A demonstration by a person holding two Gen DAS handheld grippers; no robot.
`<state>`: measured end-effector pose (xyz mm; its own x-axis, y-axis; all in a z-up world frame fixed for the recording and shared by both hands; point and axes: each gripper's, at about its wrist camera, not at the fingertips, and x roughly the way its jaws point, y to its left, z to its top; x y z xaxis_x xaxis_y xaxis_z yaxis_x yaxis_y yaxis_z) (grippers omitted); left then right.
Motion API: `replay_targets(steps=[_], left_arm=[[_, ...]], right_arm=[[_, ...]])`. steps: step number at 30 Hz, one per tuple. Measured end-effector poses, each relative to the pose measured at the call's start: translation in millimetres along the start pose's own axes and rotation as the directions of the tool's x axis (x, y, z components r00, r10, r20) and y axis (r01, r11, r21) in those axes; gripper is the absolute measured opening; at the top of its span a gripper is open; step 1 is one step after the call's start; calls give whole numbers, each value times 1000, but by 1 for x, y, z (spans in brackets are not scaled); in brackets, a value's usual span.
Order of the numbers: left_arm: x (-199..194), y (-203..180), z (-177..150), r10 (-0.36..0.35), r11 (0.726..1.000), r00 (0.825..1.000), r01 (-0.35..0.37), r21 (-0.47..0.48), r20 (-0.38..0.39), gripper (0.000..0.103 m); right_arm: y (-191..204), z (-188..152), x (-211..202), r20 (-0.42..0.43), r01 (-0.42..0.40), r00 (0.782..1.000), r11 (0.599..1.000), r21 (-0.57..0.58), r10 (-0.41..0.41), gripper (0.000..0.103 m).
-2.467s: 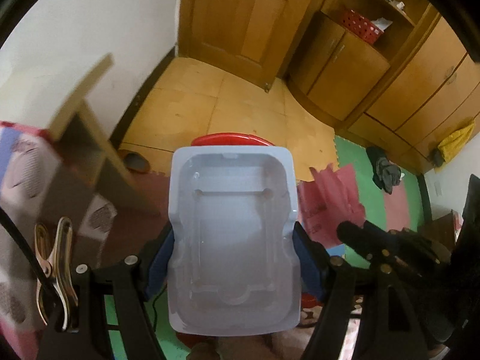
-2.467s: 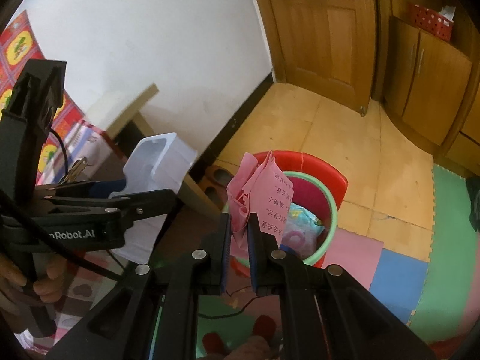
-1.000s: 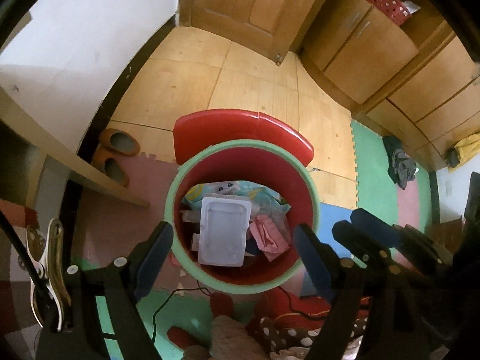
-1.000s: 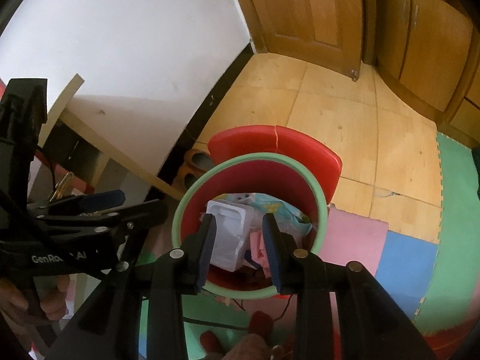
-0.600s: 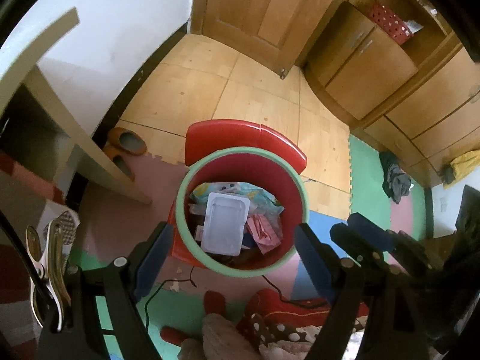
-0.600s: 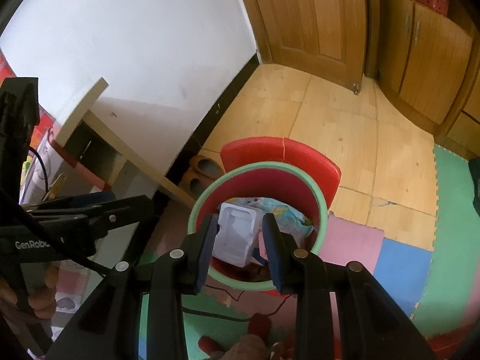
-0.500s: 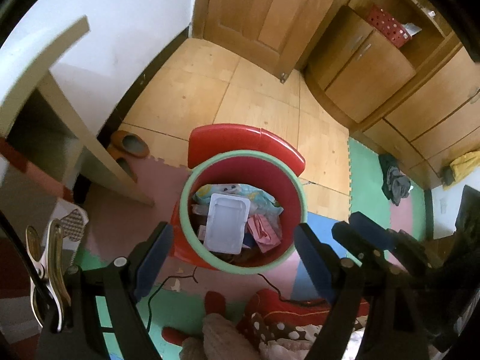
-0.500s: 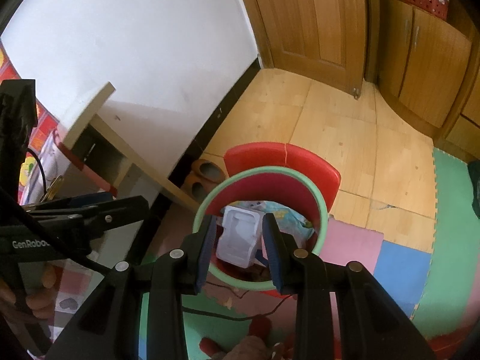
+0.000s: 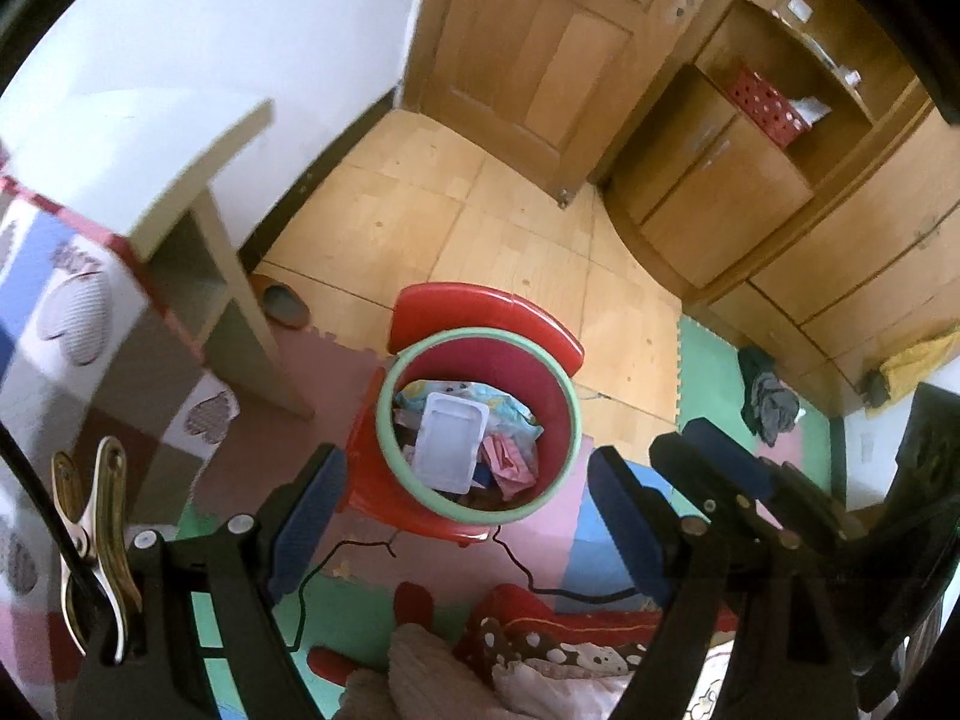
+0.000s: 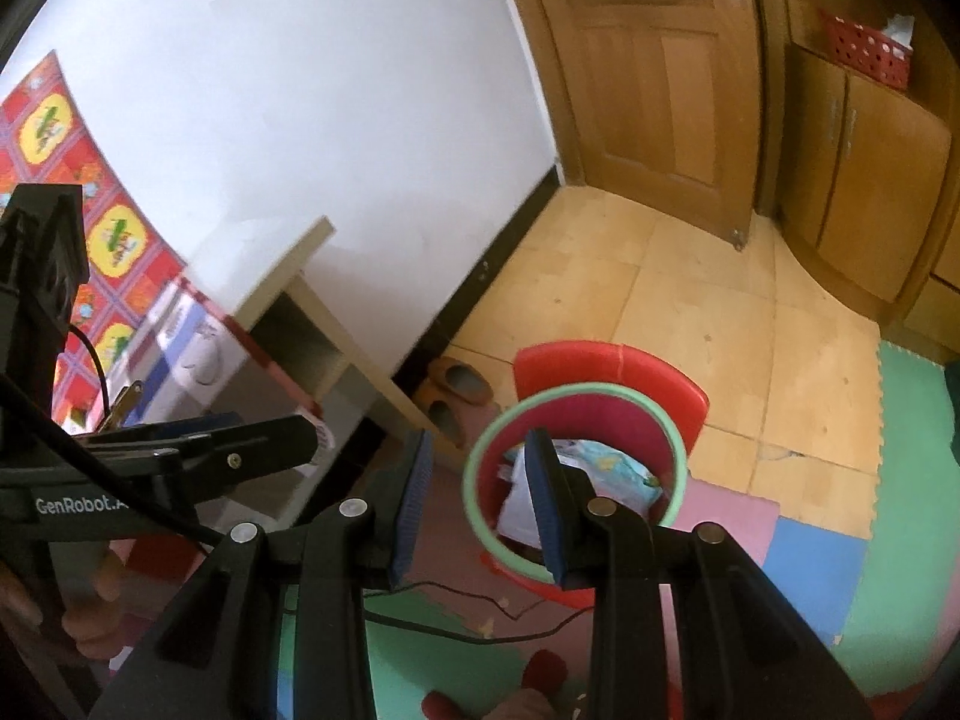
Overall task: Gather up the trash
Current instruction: 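Move both open tools back over the bed toward the selfie stick box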
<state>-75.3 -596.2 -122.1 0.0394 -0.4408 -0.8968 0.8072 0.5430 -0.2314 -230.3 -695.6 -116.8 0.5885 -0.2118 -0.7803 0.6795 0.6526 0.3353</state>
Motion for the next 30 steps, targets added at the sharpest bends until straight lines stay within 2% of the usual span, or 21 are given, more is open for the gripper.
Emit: replay_targets(steps=[8, 19, 25, 30], left_arm=[[-45, 20, -7, 19, 998, 999, -17, -57, 46, 86], [-112, 70, -35, 106, 987, 988, -91, -130, 113, 86], [-149, 110, -55, 165, 969, 974, -130, -212, 156, 86], [-182, 145, -74, 237, 940, 957, -182, -289, 168, 86]], right_arm=[[39, 7, -21, 27, -52, 998, 997, -61, 54, 33], [121, 5, -38, 10, -147, 988, 966, -212, 153, 33], [170, 1, -40, -20, -209, 977, 934, -288, 212, 33], [211, -8, -37, -69, -261, 965, 900, -348, 253, 33]])
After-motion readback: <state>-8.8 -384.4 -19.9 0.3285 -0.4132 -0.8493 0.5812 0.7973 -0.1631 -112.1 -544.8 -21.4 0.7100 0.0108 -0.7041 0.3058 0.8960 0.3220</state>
